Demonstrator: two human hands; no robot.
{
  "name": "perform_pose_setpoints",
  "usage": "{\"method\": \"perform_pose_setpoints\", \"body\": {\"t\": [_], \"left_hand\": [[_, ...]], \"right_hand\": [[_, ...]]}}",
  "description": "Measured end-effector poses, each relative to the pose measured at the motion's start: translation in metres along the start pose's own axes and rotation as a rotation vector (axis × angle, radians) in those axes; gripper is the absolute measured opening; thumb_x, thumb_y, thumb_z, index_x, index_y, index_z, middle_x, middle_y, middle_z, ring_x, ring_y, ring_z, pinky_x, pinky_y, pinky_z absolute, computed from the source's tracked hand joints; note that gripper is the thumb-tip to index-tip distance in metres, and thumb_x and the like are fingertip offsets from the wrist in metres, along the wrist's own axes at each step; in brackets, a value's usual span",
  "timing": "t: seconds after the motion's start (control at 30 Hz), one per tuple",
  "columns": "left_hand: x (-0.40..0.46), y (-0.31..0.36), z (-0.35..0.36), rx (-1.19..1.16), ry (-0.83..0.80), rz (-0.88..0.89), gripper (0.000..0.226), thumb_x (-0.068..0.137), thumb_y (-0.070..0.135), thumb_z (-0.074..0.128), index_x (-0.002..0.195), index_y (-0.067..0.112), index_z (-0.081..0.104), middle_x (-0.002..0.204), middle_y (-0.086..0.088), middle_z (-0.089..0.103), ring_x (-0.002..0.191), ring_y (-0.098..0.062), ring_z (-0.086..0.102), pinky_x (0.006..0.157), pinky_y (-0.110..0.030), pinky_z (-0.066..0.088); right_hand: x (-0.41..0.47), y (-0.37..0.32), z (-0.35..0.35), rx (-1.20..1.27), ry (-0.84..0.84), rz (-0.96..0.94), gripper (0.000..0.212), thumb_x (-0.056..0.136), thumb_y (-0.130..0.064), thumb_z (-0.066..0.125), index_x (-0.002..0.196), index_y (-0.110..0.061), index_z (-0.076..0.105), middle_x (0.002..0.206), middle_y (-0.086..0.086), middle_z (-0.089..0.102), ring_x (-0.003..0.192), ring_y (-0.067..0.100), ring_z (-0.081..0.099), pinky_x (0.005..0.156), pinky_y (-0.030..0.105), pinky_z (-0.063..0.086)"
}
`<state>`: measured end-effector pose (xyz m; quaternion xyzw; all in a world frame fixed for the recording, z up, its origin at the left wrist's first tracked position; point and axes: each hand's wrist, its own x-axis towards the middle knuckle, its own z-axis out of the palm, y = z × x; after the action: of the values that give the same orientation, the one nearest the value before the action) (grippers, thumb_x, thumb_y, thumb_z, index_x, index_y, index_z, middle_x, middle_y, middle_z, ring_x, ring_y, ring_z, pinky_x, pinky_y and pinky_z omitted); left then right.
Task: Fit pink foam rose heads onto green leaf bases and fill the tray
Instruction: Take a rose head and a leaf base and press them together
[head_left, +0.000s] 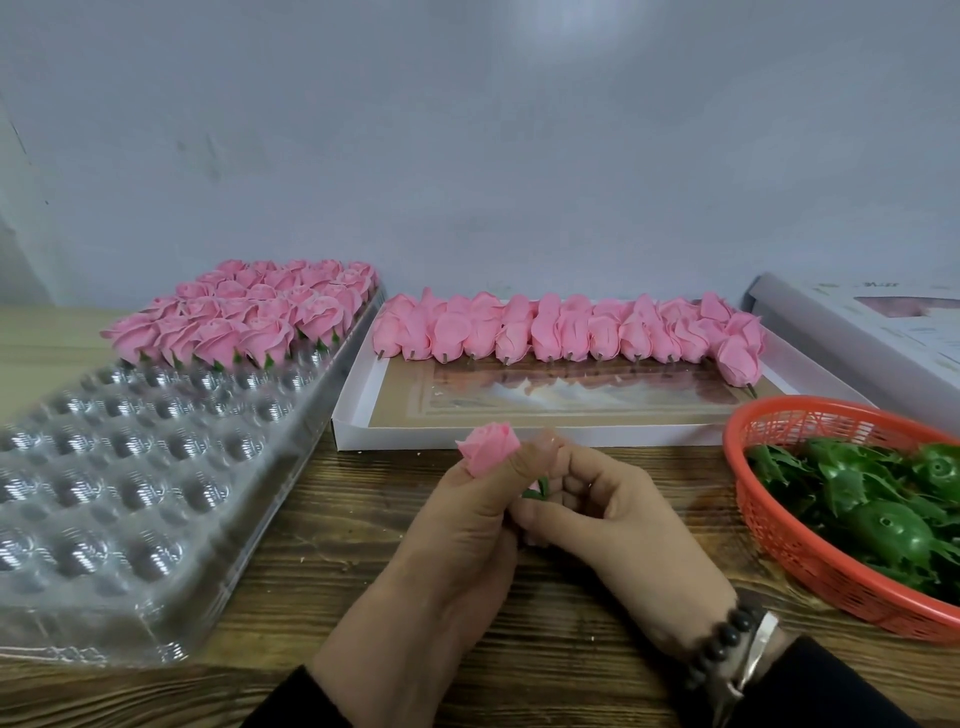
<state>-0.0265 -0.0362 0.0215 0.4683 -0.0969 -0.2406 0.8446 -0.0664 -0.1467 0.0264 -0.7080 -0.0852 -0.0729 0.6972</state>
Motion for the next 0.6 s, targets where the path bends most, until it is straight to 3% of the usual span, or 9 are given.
{"method": "perform_pose_setpoints", "body": {"t": [0.1, 0.2, 0.27, 0.33, 0.4, 0.5, 0.6], "left_hand": [[0.001, 0.001, -0.004, 0.076, 0.027, 0.039, 0.028, 0.068, 0.021, 0.076, 0.083, -0.001, 0.067, 0.086, -0.022, 0.061, 0.083, -0.031, 0.062, 0.074, -0.033, 0.053], [0.0, 0.002, -0.004, 0.241, 0.083, 0.17, 0.025, 0.069, 0.018, 0.074, 0.081, -0.004, 0.071, 0.085, -0.021, 0.071, 0.081, -0.03, 0.068, 0.074, -0.033, 0.057], [0.002, 0.003, -0.005, 0.502, 0.167, 0.281, 0.008, 0.074, 0.013, 0.073, 0.072, 0.006, 0.072, 0.068, -0.011, 0.071, 0.066, -0.022, 0.065, 0.062, -0.03, 0.054], [0.002, 0.003, -0.006, 0.701, 0.19, 0.317, 0.02, 0.078, 0.01, 0.07, 0.062, 0.02, 0.067, 0.055, 0.001, 0.063, 0.057, -0.012, 0.058, 0.054, -0.025, 0.049], [0.0, 0.004, -0.003, 0.817, 0.122, 0.341, 0.02, 0.08, 0.006, 0.068, 0.071, 0.024, 0.069, 0.062, 0.005, 0.064, 0.06, -0.004, 0.059, 0.058, -0.019, 0.047], [-0.002, 0.005, 0.001, 0.894, 0.056, 0.356, 0.017, 0.08, -0.001, 0.066, 0.082, 0.016, 0.068, 0.072, 0.004, 0.067, 0.066, 0.003, 0.061, 0.06, -0.008, 0.045], [-0.002, 0.006, -0.002, 1.031, 0.023, 0.351, 0.023, 0.079, 0.003, 0.068, 0.08, 0.025, 0.065, 0.077, 0.006, 0.067, 0.073, -0.002, 0.063, 0.065, -0.013, 0.049]], "right_hand": [[0.0, 0.002, -0.001, -0.068, -0.005, 0.012, 0.008, 0.077, -0.002, 0.069, 0.082, -0.007, 0.066, 0.068, 0.002, 0.06, 0.067, 0.012, 0.056, 0.068, 0.023, 0.048], [0.001, 0.005, -0.002, -0.138, 0.149, -0.072, 0.023, 0.079, 0.004, 0.063, 0.092, -0.015, 0.064, 0.078, 0.002, 0.062, 0.072, 0.007, 0.054, 0.072, 0.017, 0.047], [0.0, 0.003, -0.004, -0.217, 0.222, -0.157, 0.033, 0.081, 0.004, 0.062, 0.101, -0.023, 0.061, 0.092, 0.003, 0.063, 0.082, 0.006, 0.056, 0.078, 0.012, 0.044], [-0.002, 0.001, -0.006, -0.392, 0.19, -0.259, 0.039, 0.081, -0.007, 0.067, 0.111, -0.031, 0.056, 0.1, -0.004, 0.06, 0.092, 0.001, 0.055, 0.084, 0.009, 0.039], [-0.002, -0.001, -0.008, -0.588, 0.103, -0.34, 0.047, 0.077, -0.022, 0.068, 0.117, -0.038, 0.051, 0.106, -0.014, 0.056, 0.101, 0.0, 0.052, 0.088, 0.007, 0.036], [-0.001, -0.004, -0.011, -0.679, 0.011, -0.377, 0.048, 0.077, -0.025, 0.065, 0.119, -0.043, 0.051, 0.109, -0.018, 0.052, 0.105, 0.0, 0.051, 0.091, 0.009, 0.037], [-0.003, -0.006, -0.013, -0.676, -0.021, -0.365, 0.037, 0.079, -0.025, 0.065, 0.112, -0.041, 0.059, 0.104, -0.016, 0.054, 0.101, 0.002, 0.054, 0.087, 0.012, 0.041]]}}
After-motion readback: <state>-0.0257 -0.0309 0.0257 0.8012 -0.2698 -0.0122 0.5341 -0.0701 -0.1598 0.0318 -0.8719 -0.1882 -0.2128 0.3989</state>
